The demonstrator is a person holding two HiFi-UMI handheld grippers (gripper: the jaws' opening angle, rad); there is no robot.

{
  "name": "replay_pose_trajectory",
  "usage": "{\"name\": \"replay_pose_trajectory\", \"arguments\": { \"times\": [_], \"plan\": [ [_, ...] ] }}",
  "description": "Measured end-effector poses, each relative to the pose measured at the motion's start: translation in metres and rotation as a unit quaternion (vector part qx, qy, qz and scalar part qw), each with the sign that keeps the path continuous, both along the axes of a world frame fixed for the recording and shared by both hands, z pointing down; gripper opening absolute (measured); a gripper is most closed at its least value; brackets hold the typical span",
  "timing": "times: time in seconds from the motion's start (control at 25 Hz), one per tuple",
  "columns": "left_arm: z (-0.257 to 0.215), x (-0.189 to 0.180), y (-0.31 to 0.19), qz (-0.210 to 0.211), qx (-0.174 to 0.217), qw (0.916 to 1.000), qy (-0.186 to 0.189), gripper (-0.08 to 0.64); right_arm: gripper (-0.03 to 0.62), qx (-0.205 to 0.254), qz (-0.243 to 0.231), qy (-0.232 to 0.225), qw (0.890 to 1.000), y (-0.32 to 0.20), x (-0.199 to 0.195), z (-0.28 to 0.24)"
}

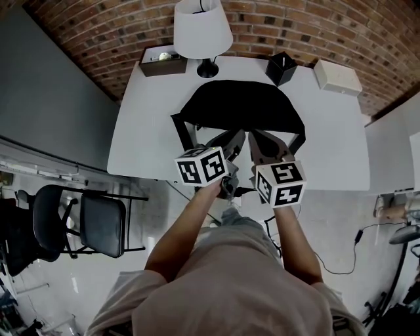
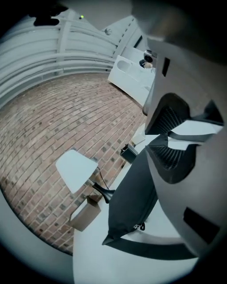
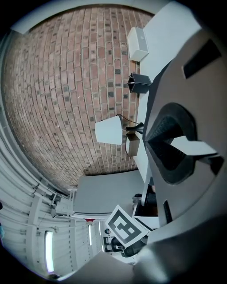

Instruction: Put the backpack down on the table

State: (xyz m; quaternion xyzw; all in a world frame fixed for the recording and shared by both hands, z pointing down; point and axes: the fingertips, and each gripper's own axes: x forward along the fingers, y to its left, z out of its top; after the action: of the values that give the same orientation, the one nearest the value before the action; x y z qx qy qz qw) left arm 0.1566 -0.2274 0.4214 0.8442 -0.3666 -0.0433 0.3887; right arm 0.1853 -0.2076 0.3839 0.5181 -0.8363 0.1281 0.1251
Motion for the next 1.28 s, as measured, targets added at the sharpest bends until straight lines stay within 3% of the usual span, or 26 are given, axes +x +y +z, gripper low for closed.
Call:
{"name": "replay_pose_trajectory", "arguments": {
  "times": [0.44,0.84,1.28],
  "plan": [
    [-0.030,-0.009,0.035,0.009,0.083,0.9909,-0.105,0.050,0.002,0.019,0.009,0.002,1.000,0.036,-0.008,-0.021],
    [-0.040,-0.014,0.067,0.021,0.125,0.9788,-0.161,0.011,0.002,0.027,0.015,0.002,1.000,0.067,-0.017,-0.026],
    [-0.042,-0.012,0.078,0.029,0.143,0.9748,-0.168,0.006,0.002,0.031,0.021,0.004,0.999,0.079,-0.018,-0.025]
  ]
}}
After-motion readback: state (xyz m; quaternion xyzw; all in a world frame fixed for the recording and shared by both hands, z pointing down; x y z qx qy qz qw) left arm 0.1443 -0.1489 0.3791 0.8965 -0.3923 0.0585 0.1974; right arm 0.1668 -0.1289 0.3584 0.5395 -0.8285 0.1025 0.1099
